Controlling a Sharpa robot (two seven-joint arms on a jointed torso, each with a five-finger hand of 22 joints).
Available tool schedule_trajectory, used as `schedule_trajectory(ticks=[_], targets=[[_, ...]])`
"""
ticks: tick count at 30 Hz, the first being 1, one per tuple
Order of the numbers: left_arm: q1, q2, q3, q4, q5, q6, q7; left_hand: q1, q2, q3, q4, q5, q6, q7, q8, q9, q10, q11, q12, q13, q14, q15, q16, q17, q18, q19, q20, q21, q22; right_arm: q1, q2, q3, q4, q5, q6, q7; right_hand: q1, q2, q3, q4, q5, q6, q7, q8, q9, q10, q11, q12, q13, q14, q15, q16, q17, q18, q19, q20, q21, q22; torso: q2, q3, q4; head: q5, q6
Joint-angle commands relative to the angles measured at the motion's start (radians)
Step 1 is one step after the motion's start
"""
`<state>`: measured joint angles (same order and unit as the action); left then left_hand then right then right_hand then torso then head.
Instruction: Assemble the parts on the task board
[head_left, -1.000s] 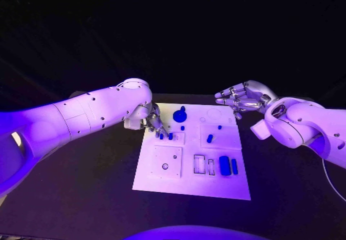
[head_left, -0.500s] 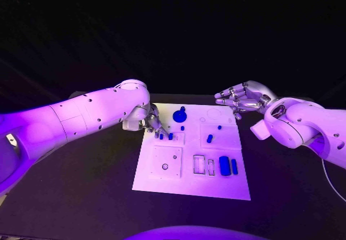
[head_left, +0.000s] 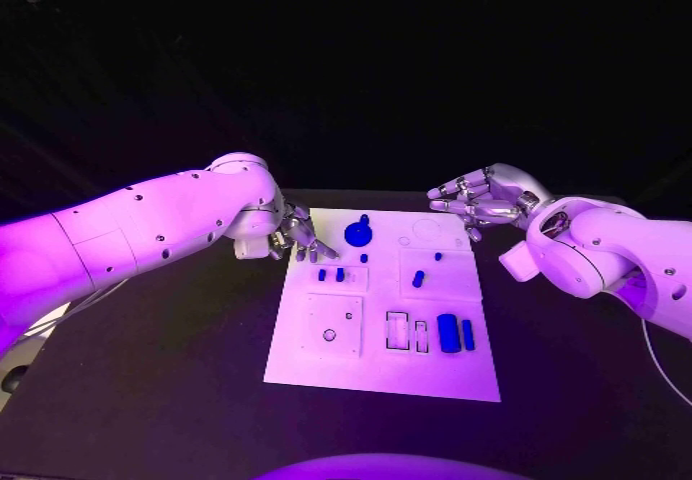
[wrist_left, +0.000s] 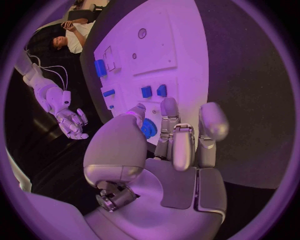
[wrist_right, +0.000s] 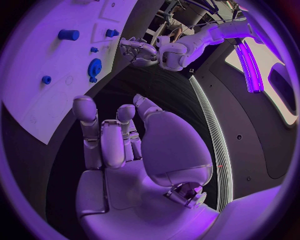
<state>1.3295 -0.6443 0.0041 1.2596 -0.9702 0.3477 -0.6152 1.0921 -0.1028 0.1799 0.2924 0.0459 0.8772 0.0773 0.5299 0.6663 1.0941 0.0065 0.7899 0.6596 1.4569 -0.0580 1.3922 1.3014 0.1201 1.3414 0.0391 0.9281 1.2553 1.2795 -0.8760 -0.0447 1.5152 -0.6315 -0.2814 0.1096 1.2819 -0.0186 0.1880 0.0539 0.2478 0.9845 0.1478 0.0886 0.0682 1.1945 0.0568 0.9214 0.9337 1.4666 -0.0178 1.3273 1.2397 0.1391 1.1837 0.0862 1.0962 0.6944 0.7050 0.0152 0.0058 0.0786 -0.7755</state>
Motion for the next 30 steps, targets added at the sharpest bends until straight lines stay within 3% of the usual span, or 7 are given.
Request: schedule_trajectory(ticks=[1, 6, 10, 13, 19, 25, 30], targets=[[0.003, -0.011, 0.003, 0.016, 0.089, -0.1, 0.143, 0.005, -0.037, -0.022, 0.002, 0.002, -0.039, 0.021, -0.009, -0.008, -0.061, 0.024, -0.027, -0.015, -0.069, 0.02, -0.143, -0.098, 0.04, -0.113, 0.019, -0.263, -0.123, -0.001, -0.001, 0.0, 0.001, -0.002, 0.017, 0.002, -0.001, -0.002, 0.0, 0.007, 0.007, -0.004, 0.001, -0.003, -0.001, -0.008, 0.001, -0.003, -0.001, 0.031, -0.002, -0.006, -0.001, 0.02, -0.009, -0.001, -0.007, -0.001, 0.0, 0.001, 0.0003, -0.002, 0.002], [0.004, -0.025, 0.003, 0.031, 0.114, -0.185, 0.265, 0.034, -0.037, -0.148, -0.002, 0.002, -0.116, 0.062, -0.035, -0.039, -0.171, 0.068, -0.084, -0.057, -0.305, 0.064, -0.497, -0.433, 0.048, -0.208, 0.06, -0.451, -0.244, -0.001, -0.001, 0.0, 0.002, -0.002, 0.019, 0.001, -0.001, -0.002, 0.0, 0.007, 0.007, -0.004, 0.001, -0.003, -0.001, -0.008, 0.001, -0.003, -0.001, 0.031, -0.002, -0.006, -0.001, 0.02, -0.009, -0.001, -0.007, -0.001, 0.001, -0.0003, 0.0, -0.006, 0.007], [-0.002, -0.023, -0.013, 0.038, 0.098, -0.309, 0.415, 0.232, 0.012, -0.089, -0.064, 0.0, -0.149, 0.083, -0.064, -0.077, -0.23, 0.083, -0.135, -0.1, -0.352, 0.084, -0.564, -0.489, 0.054, -0.224, 0.077, -0.511, -0.297, -0.002, -0.002, 0.0, 0.001, -0.001, 0.017, 0.002, -0.001, -0.002, 0.0, 0.007, 0.007, -0.004, 0.001, -0.003, -0.001, -0.008, 0.001, -0.003, -0.001, 0.031, -0.002, -0.006, -0.001, 0.02, -0.009, -0.001, -0.007, -0.001, 0.0, 0.0001, 0.0011, -0.012, 0.012], [-0.013, -0.015, -0.029, 0.041, 0.067, -0.395, 0.519, 0.284, 0.009, -0.095, -0.069, 0.002, -0.14, 0.098, -0.108, -0.137, -0.289, 0.112, -0.234, -0.178, -0.384, 0.101, -0.631, -0.542, 0.05, -0.248, 0.103, -0.574, -0.353, -0.002, -0.002, -0.001, 0.001, -0.001, 0.016, 0.002, -0.001, -0.002, 0.0, 0.007, 0.007, -0.004, 0.001, -0.003, -0.001, -0.008, 0.001, -0.003, -0.001, 0.031, -0.002, -0.006, -0.001, 0.02, -0.009, -0.001, -0.007, -0.001, 0.001, -0.0003, 0.0011, -0.017, 0.019], [-0.049, 0.005, -0.043, 0.05, -0.118, -0.515, 0.646, 0.428, 0.005, -0.059, -0.143, 0.003, -0.107, 0.084, -0.164, -0.211, -0.25, 0.096, -0.297, -0.251, -0.323, 0.084, -0.646, -0.58, 0.064, -0.19, 0.091, -0.58, -0.383, -0.002, -0.004, -0.001, 0.001, -0.001, 0.014, 0.004, -0.001, -0.002, 0.001, 0.008, 0.008, -0.004, 0.001, -0.003, -0.001, -0.009, 0.001, -0.004, -0.002, 0.03, -0.001, -0.006, 0.0, 0.02, -0.01, -0.001, -0.008, -0.001, 0.002, -0.0025, -0.0006, -0.027, 0.023], [-0.059, 0.041, -0.049, 0.029, -0.288, -0.546, 0.656, 0.449, -0.022, -0.028, -0.145, 0.003, -0.002, 0.073, -0.244, -0.328, -0.143, 0.085, -0.396, -0.377, -0.223, 0.067, -0.604, -0.588, 0.061, -0.082, 0.07, -0.514, -0.355, -0.003, -0.003, -0.001, 0.003, -0.001, 0.014, 0.005, -0.001, -0.002, 0.001, 0.008, 0.008, -0.004, 0.001, -0.003, -0.001, -0.009, 0.001, -0.004, -0.002, 0.03, -0.001, -0.006, 0.0, 0.02, -0.01, -0.001, -0.008, -0.001, 0.001, -0.0003, 0.0014, -0.03, 0.029], [-0.063, 0.073, -0.054, 0.009, -0.386, -0.526, 0.626, 0.442, -0.031, -0.012, -0.136, 0.003, 0.043, 0.061, -0.285, -0.38, -0.099, 0.074, -0.442, -0.435, -0.106, 0.058, -0.412, -0.416, 0.038, 0.008, 0.058, -0.322, -0.238, -0.003, -0.001, -0.001, 0.003, -0.001, 0.015, 0.006, -0.001, -0.002, 0.001, 0.008, 0.008, -0.004, 0.001, -0.003, -0.001, -0.009, 0.001, -0.004, -0.002, 0.03, -0.001, -0.006, 0.0, 0.02, -0.01, -0.001, -0.008, -0.001, 0.002, -0.0007, -0.0006, -0.027, 0.029]])
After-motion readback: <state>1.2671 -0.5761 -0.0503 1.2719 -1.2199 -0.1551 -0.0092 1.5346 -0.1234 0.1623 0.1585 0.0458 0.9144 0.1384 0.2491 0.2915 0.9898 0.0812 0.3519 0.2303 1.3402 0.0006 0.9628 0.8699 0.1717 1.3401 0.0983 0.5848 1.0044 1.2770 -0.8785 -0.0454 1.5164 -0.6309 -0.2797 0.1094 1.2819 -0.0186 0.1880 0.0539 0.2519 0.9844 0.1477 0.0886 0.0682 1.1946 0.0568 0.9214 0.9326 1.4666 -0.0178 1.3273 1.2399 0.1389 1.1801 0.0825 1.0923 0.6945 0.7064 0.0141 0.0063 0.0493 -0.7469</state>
